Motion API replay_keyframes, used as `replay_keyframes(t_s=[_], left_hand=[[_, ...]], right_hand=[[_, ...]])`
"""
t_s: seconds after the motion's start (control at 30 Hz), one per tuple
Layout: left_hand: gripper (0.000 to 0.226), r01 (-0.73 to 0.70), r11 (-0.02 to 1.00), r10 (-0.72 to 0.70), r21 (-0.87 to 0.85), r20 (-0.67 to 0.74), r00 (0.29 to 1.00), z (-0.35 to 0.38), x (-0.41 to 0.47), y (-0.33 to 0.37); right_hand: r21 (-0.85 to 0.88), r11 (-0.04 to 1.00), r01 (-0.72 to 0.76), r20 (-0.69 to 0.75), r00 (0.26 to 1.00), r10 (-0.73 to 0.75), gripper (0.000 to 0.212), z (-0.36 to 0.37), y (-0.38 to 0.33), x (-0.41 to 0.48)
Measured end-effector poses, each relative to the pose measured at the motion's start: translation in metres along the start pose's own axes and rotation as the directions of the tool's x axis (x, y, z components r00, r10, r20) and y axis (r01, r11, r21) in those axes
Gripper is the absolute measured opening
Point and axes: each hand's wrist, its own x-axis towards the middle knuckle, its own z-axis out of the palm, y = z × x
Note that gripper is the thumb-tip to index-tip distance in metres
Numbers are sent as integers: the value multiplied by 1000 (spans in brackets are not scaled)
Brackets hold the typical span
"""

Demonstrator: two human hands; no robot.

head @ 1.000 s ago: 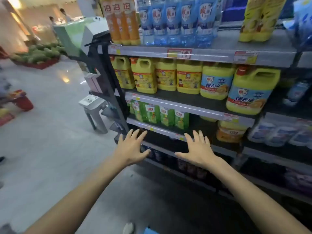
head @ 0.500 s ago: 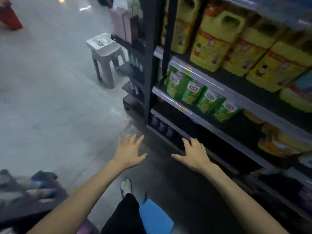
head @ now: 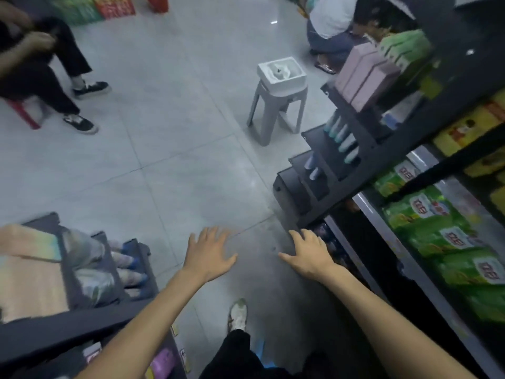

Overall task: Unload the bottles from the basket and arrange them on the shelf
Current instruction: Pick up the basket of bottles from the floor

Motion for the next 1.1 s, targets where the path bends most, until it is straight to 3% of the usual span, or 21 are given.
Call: replay_keyframes(t_s=[0.23, 0.5, 0.77, 0.9, 1.0, 1.1], left_hand=[[89, 172, 981, -175, -88, -32, 984, -40, 62, -48], [85, 312, 936, -328, -160, -80, 941, -129, 163, -37], [83, 427, 863, -476, -269, -152, 866, -228, 243, -31], [83, 460, 825, -536, -328, -192, 822, -275, 281, -51], [82, 465, 816, -553, -344, -233, 800, -299, 311, -78], [82, 466, 826, -546, -316, -245, 801, -318, 349, -109]], right_hand=[[-81, 981, 175, -6, 984, -176, 85, -63, -37, 104], [-92, 941, 327, 15, 945, -327, 86, -175, -46, 233], [252, 909, 332, -44, 942, -332, 95, -303, -78, 338], [318, 857, 406, -55, 910, -410, 95, -347, -115, 387], [297, 844, 446, -77, 892, -445, 95, -369, -142, 425], [88, 868, 489, -81, 872, -483, 96, -387, -169, 466]])
